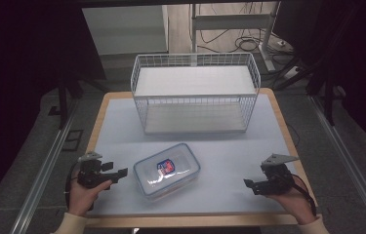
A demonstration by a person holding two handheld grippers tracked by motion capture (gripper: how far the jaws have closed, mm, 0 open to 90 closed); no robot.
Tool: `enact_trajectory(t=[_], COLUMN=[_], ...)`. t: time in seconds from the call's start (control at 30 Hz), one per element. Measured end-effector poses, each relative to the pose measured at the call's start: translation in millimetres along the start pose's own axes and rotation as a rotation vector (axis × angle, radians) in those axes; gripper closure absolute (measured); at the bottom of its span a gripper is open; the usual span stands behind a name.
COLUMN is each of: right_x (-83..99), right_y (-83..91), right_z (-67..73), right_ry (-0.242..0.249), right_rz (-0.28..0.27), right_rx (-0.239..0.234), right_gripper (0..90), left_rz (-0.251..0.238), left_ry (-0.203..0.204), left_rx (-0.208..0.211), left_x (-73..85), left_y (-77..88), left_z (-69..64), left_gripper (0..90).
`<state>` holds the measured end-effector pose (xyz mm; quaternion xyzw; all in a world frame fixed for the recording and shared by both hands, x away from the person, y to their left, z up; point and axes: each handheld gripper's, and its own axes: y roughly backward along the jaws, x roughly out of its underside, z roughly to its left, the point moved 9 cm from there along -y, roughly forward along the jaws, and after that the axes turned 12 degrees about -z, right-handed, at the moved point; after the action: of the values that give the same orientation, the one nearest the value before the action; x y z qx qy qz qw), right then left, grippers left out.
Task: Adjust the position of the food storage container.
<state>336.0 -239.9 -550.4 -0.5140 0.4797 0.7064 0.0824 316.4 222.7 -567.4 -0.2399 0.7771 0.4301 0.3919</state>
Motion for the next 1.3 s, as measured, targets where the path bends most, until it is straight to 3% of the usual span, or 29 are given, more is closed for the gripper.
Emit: enact_trajectory(t=[0.23, 0.63, 0.93, 1.3], right_x=[3.0, 4.7, 6.1, 5.9], right_y=[-1.5, -3.4, -5.0, -5.3], right_z=[-1.5, -0.6, -0.5, 0.0], right_ry=[-0.002, -0.015, -0.013, -0.021], right_rz=[0.009, 0.013, 0.019, 0.019], right_rx=[0.008, -0.001, -0.004, -0.008], right_gripper=[15.9, 16.3, 16.6, 16.7], left_rz=[-0.010, -0.041, -0.050, -0.044], left_ry=[0.002, -0.032, -0.058, -0.120], left_rx=[0.003, 0.039, 0.092, 0.173], left_x=[-2.8, -17.4, -25.0, -30.8], left_y=[2.6, 14.3, 15.7, 18.6], left_z=[-1.3, -17.8, -40.1, -81.1], left_gripper=[25.0, 25.6, 25.4, 23.8])
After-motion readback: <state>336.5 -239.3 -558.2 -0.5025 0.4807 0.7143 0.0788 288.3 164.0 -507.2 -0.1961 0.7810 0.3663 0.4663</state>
